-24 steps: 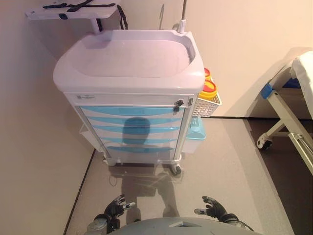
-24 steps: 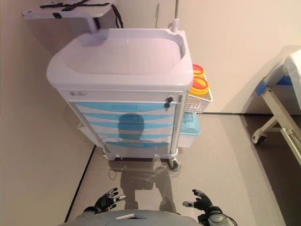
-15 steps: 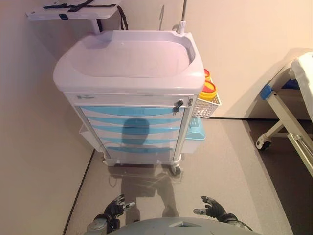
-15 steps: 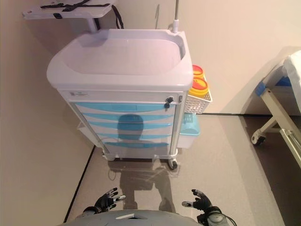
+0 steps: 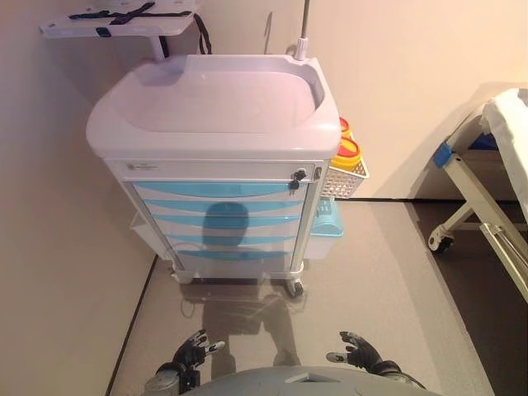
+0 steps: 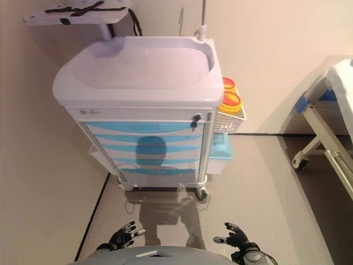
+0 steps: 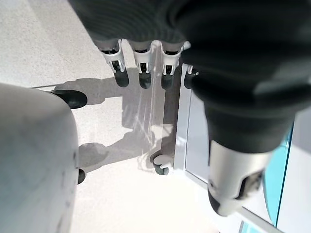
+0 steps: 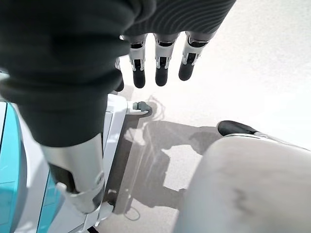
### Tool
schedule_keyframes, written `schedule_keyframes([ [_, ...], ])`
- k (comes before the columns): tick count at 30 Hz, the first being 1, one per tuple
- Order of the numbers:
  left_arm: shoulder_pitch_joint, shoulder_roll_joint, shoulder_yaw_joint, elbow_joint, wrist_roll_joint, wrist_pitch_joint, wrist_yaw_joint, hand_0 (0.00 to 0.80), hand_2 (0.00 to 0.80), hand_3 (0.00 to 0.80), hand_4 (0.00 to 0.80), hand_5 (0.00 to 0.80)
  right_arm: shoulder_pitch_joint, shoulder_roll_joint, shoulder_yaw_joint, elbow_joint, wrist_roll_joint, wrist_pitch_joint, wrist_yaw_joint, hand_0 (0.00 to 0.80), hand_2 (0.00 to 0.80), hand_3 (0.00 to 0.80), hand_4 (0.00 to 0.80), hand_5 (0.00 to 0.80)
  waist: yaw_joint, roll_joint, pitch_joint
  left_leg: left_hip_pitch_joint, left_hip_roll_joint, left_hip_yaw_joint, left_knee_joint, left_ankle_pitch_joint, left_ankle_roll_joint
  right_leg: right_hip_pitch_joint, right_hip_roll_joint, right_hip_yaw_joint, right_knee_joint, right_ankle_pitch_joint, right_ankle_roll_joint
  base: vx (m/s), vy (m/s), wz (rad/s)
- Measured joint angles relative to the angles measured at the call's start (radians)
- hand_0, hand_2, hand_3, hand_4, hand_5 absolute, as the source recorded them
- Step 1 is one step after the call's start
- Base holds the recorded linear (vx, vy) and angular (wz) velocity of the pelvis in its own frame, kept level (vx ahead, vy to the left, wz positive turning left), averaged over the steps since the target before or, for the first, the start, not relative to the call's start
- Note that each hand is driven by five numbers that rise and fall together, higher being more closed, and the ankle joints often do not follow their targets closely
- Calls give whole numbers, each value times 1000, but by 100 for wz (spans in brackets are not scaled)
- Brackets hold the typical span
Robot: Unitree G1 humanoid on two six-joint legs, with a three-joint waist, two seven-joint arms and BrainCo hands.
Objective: Open the drawer and pick up the medicine
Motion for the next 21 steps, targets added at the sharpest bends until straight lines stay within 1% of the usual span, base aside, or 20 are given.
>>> schedule_keyframes([
  [2, 0, 0, 18, 0, -21, -6, 6, 0, 0, 0, 0, 0, 4, 0, 0, 2, 1, -1, -2, 0, 0, 0, 0, 0, -1, -1, 3, -2, 0, 4, 1, -2, 1, -5, 0, 4, 2, 0, 0, 48, 39, -5],
  [4, -2, 4, 19, 0, -55, -25, 6, 0, 0, 0, 0, 0, 7, -1, -1, 3, 2, -6, -6, 0, 0, 0, 0, 0, -2, 3, 17, -3, -1, 8, 3, -1, 0, -9, 0, 7, 5, 0, 0, -10, 34, -6],
  [5, -5, 5, 19, -1, -74, -36, 6, 0, 0, 0, 0, 0, 5, -2, -1, 3, 4, -10, -8, 0, 0, 0, 0, 0, -2, -1, 25, -4, 0, 12, 3, -1, 0, -15, -1, 11, 10, 0, 0, -51, 28, -12],
  [6, -8, 6, 18, -2, -95, -45, 6, 0, 0, 0, 0, 0, 4, -4, -1, 3, 9, -15, -13, 0, 0, 0, 0, 0, -1, 7, 33, -19, 0, 18, 3, -1, 1, -38, -2, 17, 21, -1, 0, -118, 36, -17],
  [7, -18, 7, 18, -2, -110, -53, 6, 0, 0, 0, 0, 0, -2, -6, -1, 2, 21, -18, -19, 0, 0, 0, 0, 0, -1, 4, 37, -38, 1, 24, 5, 0, 4, -64, -1, 24, 33, -1, 0, -191, 36, -18],
  [8, -35, 6, 17, -2, -132, -67, 4, 0, 0, 0, 0, 0, -9, -6, -1, 1, 43, -21, -26, 0, 0, 0, 0, 0, -2, 8, 57, -67, 0, 28, 21, 2, 2, -96, -3, 27, 52, -1, 0, -214, 33, -15],
  [9, -62, 6, 17, -5, -158, -81, 2, 0, 0, 0, 0, 0, -19, -8, -1, 1, 57, -29, -32, 0, 0, 0, 0, 0, -3, 4, 79, -101, -2, 30, 40, 3, 4, -135, -4, 29, 76, 0, 0, -209, 27, -10],
  [11, -128, 9, 19, -19, -220, -104, 2, 0, 0, 0, 0, 0, -56, -10, -2, 0, 93, -39, -45, 0, 0, 0, 0, 0, -6, 4, 148, -158, -6, 31, 76, 6, 8, -196, -8, 31, 124, 0, 0, -199, 31, -7],
  [14, -212, 9, 47, -99, -307, -139, 5, 0, 0, 0, 0, 0, -123, -11, -2, -7, 128, -48, -62, 0, 0, 0, 0, 0, -10, -9, 237, -266, -12, 44, 162, -8, 17, -313, -20, 34, 216, -8, 7, -141, 26, -13],
  [16, -273, 13, 63, -151, -362, -160, 7, 0, 0, 0, 0, 0, -169, -11, -1, -13, 132, -48, -71, 0, 0, 0, 0, 0, -17, -25, 301, -334, -18, 51, 221, -22, 28, -383, -29, 49, 274, -14, 10, -96, 24, -11],
  [19, -328, 18, 76, -225, -445, -178, 4, 0, 0, 0, 0, 0, -181, -12, 0, -41, 143, -45, -76, 0, 0, 0, 0, 0, -28, -48, 341, -418, -18, 64, 300, -44, 35, -463, -34, 66, 328, -19, 15, -88, 44, -12],
  [21, -359, 33, 78, -293, -526, -182, -22, 0, 0, 0, 0, 0, -182, -22, 1, -87, 160, -41, -78, 0, 0, 0, 0, 0, -37, -65, 369, -488, -14, 74, 371, -69, 35, -528, -32, 84, 369, -23, 17, -43, 40, -17],
])
